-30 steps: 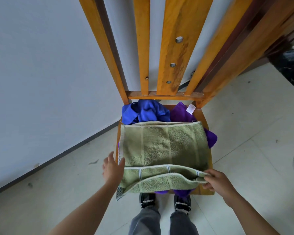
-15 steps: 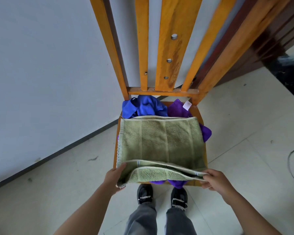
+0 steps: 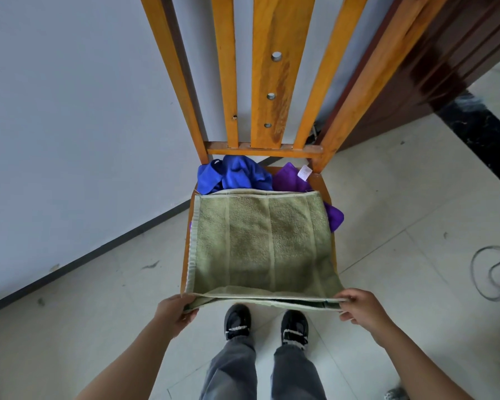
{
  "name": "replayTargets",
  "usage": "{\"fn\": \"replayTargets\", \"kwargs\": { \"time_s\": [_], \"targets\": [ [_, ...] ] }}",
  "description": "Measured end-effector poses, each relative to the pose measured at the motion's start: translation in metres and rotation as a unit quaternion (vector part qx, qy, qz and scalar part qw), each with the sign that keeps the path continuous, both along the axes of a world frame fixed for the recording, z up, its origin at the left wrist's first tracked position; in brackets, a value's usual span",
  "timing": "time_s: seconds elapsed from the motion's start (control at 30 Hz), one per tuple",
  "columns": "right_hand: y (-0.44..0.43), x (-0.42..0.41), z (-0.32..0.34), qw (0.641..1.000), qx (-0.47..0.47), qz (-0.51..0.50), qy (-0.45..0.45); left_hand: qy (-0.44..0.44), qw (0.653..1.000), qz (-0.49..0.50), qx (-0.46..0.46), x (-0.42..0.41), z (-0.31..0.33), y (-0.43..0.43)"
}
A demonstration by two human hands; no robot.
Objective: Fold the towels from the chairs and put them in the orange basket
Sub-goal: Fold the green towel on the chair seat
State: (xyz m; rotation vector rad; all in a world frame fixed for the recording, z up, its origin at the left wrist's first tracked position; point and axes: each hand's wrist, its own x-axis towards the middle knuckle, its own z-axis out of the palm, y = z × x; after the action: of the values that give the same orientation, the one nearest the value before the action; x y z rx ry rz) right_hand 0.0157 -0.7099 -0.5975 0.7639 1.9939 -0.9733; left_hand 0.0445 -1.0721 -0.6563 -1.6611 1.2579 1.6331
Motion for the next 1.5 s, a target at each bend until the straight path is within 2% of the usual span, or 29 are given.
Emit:
{"fn": "replayTargets", "kwargs": {
  "time_s": [0.2, 0.37, 0.5, 0.7, 0.77, 0.87, 1.0, 1.07, 1.13, 1.23, 1.33, 1.5],
  "targets": [
    [-0.011, -0.002, 0.002, 0.994, 0.061, -0.047, 0.076, 0.110, 0.987, -0.108, -0.043, 0.014, 0.012, -0.010],
    [-0.027, -0.011, 0.014, 0.979, 0.085, -0.090, 0.159, 0.144, 0.986, -0.065, 0.054, 0.020, 0.024, -0.023],
    [-0.032, -0.021, 0.024, 0.981, 0.064, -0.108, 0.150, 0.136, 0.985, -0.086, 0.069, 0.020, 0.037, -0.030],
    [-0.032, -0.044, 0.028, 0.969, 0.012, -0.206, 0.133, 0.147, 0.978, -0.148, 0.010, -0.006, 0.041, -0.041],
    [-0.031, -0.053, 0.026, 0.962, -0.012, -0.236, 0.138, 0.143, 0.981, -0.132, 0.008, -0.021, 0.040, -0.043],
    [-0.030, -0.066, 0.025, 0.956, -0.055, -0.253, 0.136, 0.142, 0.985, -0.050, 0.081, -0.042, 0.043, -0.042],
    [-0.024, -0.089, 0.023, 0.967, -0.094, -0.207, 0.111, 0.132, 0.976, 0.079, 0.152, -0.073, 0.049, -0.044],
    [-0.022, -0.099, 0.021, 0.976, -0.067, -0.170, 0.116, 0.165, 0.971, 0.076, 0.157, -0.087, 0.051, -0.044],
    [-0.020, -0.113, 0.020, 0.980, -0.048, -0.140, 0.131, 0.204, 0.970, 0.027, 0.126, -0.101, 0.054, -0.040],
    [-0.019, -0.131, 0.017, 0.977, -0.048, -0.131, 0.163, 0.215, 0.975, -0.059, -0.019, -0.118, 0.054, -0.033],
    [-0.017, -0.153, 0.008, 0.976, -0.037, -0.114, 0.180, 0.197, 0.960, -0.144, -0.134, -0.136, 0.051, -0.026],
    [-0.013, -0.191, -0.023, 0.978, -0.038, -0.129, 0.157, 0.187, 0.949, -0.148, -0.206, -0.178, 0.040, -0.012]
  ]
}}
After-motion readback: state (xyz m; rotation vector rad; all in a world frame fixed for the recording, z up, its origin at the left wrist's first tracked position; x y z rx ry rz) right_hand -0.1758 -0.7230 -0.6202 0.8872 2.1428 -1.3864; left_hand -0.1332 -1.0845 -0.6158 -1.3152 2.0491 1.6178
